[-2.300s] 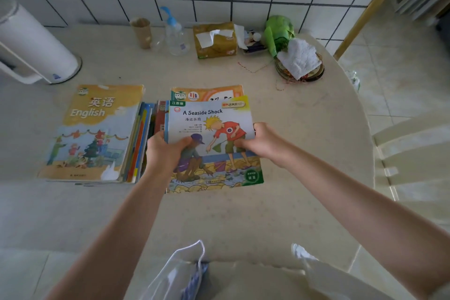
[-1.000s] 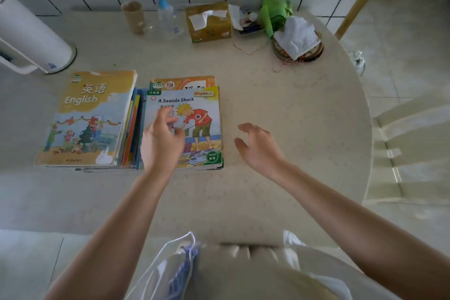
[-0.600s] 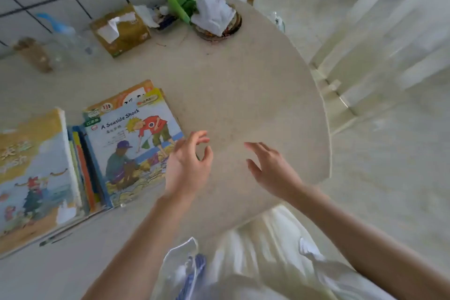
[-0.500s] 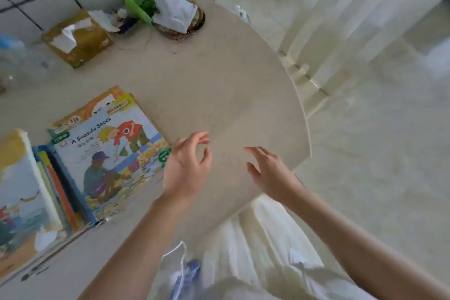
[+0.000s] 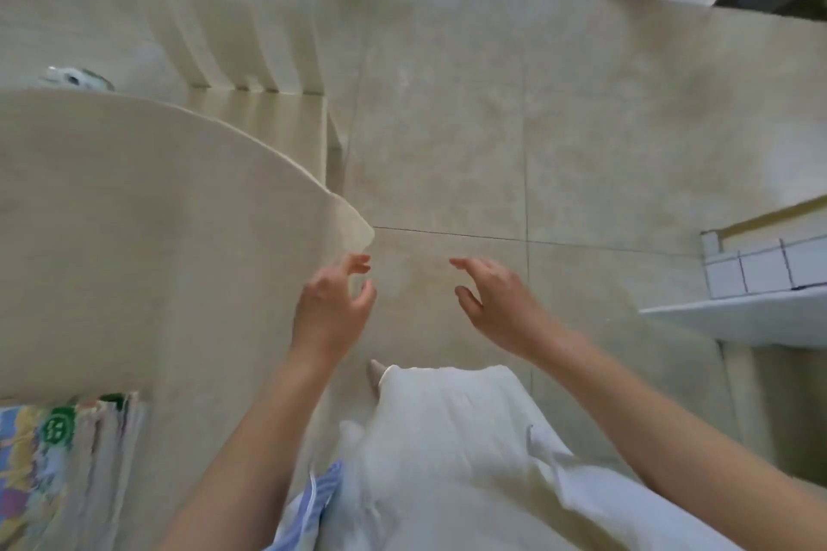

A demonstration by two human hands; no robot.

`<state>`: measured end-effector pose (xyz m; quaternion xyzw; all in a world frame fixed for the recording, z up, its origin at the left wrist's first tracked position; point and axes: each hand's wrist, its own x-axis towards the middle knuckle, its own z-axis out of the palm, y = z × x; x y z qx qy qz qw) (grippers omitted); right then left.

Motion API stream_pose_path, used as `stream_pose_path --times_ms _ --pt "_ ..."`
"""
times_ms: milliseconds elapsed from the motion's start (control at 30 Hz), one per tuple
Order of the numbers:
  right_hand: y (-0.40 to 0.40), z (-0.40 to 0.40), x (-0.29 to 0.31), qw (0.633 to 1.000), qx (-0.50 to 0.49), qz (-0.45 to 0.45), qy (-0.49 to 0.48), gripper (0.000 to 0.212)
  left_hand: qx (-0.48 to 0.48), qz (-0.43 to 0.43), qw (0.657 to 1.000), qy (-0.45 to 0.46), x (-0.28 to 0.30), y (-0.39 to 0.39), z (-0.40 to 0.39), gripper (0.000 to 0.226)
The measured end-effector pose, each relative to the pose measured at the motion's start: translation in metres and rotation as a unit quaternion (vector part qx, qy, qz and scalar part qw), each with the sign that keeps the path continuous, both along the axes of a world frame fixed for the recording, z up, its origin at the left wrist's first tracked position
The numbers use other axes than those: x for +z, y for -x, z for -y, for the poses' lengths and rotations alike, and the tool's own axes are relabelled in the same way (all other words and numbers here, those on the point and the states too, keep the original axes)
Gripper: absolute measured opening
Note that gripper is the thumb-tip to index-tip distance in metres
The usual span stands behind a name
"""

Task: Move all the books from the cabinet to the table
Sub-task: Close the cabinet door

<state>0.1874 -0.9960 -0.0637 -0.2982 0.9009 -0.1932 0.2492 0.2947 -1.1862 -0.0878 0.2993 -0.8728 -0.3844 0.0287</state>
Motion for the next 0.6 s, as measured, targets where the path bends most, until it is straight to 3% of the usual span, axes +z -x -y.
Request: stream_pose_path --times_ms 267,600 --pt "-0.012 -0.147 0.002 0.986 -0.169 0.005 -0.008 0.043 -0.15 -0.02 0.988 -0.011 -0.004 0.059 -0.102 0.018" --pt "-0.053 -0.372 0.014 0.937 -0.348 0.001 -0.022 0.042 -0.326 0.015 0.941 -0.088 -0.008 0.125 -0.351 0.016"
